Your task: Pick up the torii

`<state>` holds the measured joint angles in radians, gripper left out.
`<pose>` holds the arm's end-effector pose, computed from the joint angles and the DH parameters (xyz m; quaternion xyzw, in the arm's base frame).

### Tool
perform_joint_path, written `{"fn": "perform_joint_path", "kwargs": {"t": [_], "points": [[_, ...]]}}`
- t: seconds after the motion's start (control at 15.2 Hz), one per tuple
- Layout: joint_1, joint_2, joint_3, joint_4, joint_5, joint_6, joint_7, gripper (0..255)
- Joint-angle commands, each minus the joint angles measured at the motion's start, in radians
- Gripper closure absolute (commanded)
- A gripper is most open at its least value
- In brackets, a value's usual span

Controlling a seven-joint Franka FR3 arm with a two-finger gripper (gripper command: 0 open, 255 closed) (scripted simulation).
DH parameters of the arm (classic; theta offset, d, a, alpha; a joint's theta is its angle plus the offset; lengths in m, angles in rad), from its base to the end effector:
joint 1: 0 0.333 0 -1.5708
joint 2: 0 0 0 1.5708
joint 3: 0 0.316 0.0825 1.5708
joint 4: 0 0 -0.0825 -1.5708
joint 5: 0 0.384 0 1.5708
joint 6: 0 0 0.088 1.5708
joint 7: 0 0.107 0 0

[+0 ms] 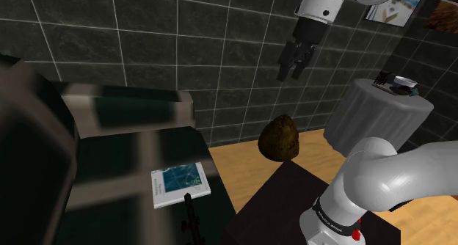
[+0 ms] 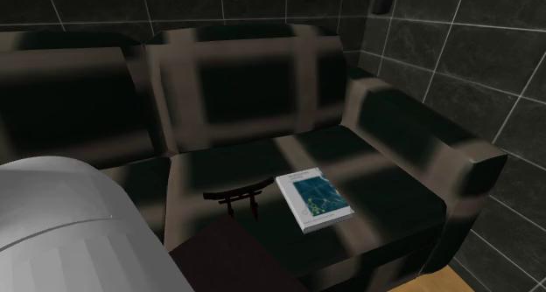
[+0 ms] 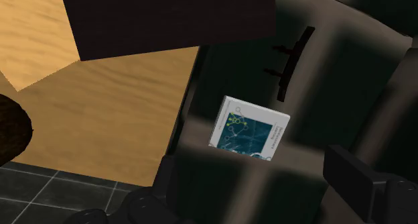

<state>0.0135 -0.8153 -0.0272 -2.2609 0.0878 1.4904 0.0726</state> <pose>0.2900 0.0025 0.6371 -0.9977 0.0345 -0.0205 0.0543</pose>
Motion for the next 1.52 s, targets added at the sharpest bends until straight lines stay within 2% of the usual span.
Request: {"fn": "perform_joint_path", "kwargs": {"t": [0.0,0.4,0.79,1.12,1.45], "points": [[0.0,0.0,0.0,0.0,0.0,0.0,0.0,0],[0.006,-0.063,0.068,-0.223,0.069,0.174,0.086,0],[0.031,-0.074,0.152,-0.407,0.156,0.368,0.169,0],[0.068,-0.024,0.235,-0.525,0.246,0.556,0.235,0],[0.115,0.098,0.326,-0.602,0.349,0.778,0.295,0]]}}
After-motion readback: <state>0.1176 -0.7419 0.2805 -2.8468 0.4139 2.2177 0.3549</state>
